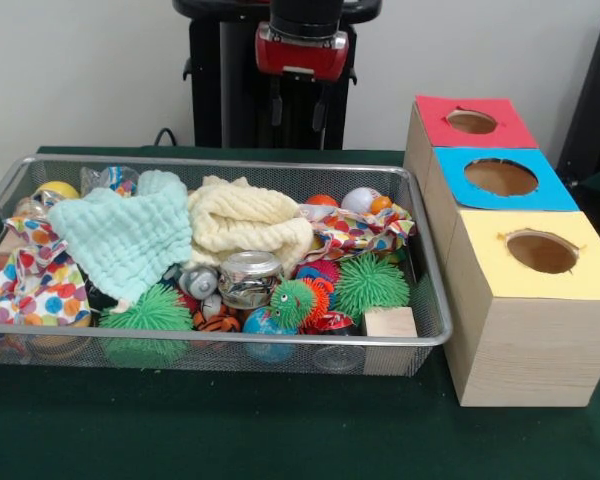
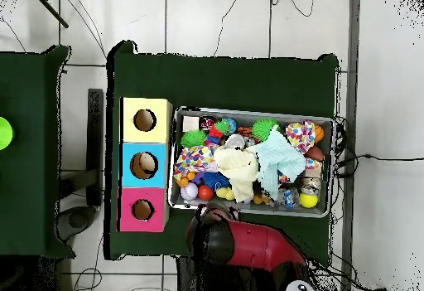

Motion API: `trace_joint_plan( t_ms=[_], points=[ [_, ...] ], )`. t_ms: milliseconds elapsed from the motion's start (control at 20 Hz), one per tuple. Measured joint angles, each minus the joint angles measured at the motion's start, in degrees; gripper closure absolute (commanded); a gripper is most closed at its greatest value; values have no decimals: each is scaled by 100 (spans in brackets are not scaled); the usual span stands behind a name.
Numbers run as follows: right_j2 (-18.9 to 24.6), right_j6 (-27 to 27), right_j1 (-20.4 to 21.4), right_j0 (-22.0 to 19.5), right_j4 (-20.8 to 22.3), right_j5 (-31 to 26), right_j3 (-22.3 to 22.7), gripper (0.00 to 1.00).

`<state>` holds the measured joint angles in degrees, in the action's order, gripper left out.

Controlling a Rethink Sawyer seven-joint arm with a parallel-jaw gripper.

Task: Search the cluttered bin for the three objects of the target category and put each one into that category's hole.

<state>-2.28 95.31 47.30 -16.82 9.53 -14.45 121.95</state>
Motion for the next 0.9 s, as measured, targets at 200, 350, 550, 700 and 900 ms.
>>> trace_joint_plan(
  t_ms=[200, 350, 550, 700, 900],
  points=[
    [103, 0, -12, -182, 105, 0, 14, 0],
    [117, 0, -186, -339, 231, 0, -15, 0],
    [118, 0, -472, -452, 356, 0, -94, 0],
    [119, 0, -824, -573, 456, 1, -234, 0],
    [119, 0, -1294, -689, 601, 1, -477, 0]
  ],
)
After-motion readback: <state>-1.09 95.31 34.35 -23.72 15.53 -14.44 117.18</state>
